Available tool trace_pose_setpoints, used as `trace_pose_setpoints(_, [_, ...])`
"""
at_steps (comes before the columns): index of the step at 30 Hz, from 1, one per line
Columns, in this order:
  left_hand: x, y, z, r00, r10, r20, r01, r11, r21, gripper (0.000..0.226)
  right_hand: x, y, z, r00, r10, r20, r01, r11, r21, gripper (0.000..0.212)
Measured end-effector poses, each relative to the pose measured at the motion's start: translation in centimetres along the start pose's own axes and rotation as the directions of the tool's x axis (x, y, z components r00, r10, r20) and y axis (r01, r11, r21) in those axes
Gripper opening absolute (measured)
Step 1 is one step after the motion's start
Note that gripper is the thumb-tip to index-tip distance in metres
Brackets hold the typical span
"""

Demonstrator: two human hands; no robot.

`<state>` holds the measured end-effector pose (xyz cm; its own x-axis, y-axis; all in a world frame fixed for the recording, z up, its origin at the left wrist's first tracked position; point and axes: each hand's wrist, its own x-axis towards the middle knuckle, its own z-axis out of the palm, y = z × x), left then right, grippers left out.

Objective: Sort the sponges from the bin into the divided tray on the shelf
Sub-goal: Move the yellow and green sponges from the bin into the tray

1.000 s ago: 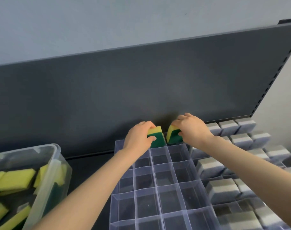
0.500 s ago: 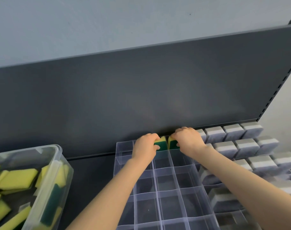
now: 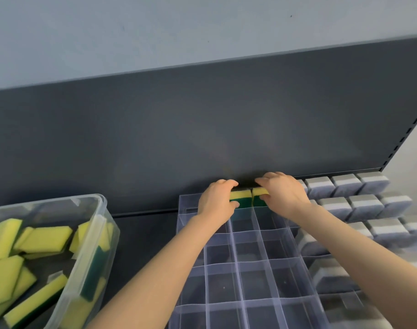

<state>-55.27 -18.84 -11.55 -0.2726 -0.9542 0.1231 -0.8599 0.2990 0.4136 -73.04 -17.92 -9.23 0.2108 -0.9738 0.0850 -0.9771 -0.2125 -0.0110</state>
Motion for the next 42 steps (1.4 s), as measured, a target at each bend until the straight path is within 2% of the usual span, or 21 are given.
trace_pose_setpoints(4, [-2.2,-1.9,-3.4,0.999,0.027,-0.021,-0.026,0.998,0.057,0.044,-1.1,-3.3,-2.0,0.998,0.017,-0.059,-0.010,0.993,0.118,0.043])
trace_pose_setpoints(10, [-7.5,-7.2,-9.8,0.998,0.015,-0.056,-0.011,0.997,0.083,0.034,-1.2,-12.0,-4.1,0.994,-0.079,-0.077,0.095,0.969,0.229,0.043])
trace_pose_setpoints(18, [-13.6,-17.9,-17.7,0.980,-0.149,-0.128,0.169,0.972,0.162,0.033,0.7,-23.6,-4.6,0.970,-0.224,-0.096,0.242,0.928,0.283,0.042])
trace_pose_setpoints(29, [-19.7,-31.0,-24.3,0.948,-0.270,-0.170,0.302,0.931,0.205,0.035,2.2,-36.6,-3.2,0.938,-0.327,-0.116,0.346,0.892,0.290,0.039])
trace_pose_setpoints(34, [-21.2,-35.1,-24.8,0.946,-0.304,-0.115,0.322,0.922,0.214,0.034,2.9,-41.8,-1.6,0.924,-0.382,-0.021,0.371,0.881,0.294,0.044])
trace_pose_setpoints(37, [-21.9,-36.9,-24.4,0.940,-0.336,-0.054,0.340,0.915,0.216,0.035,2.9,-44.3,-0.5,0.901,-0.425,0.087,0.393,0.884,0.252,0.045])
trace_pose_setpoints(39, [-22.3,-37.9,-23.9,0.937,-0.348,0.012,0.337,0.915,0.220,0.038,2.8,-45.2,0.1,0.863,-0.462,0.205,0.422,0.882,0.212,0.049])
trace_pose_setpoints(42, [-22.6,-38.7,-23.0,0.934,-0.339,0.111,0.306,0.921,0.241,0.045,2.5,-45.8,0.8,0.752,-0.507,0.421,0.467,0.861,0.202,0.056])
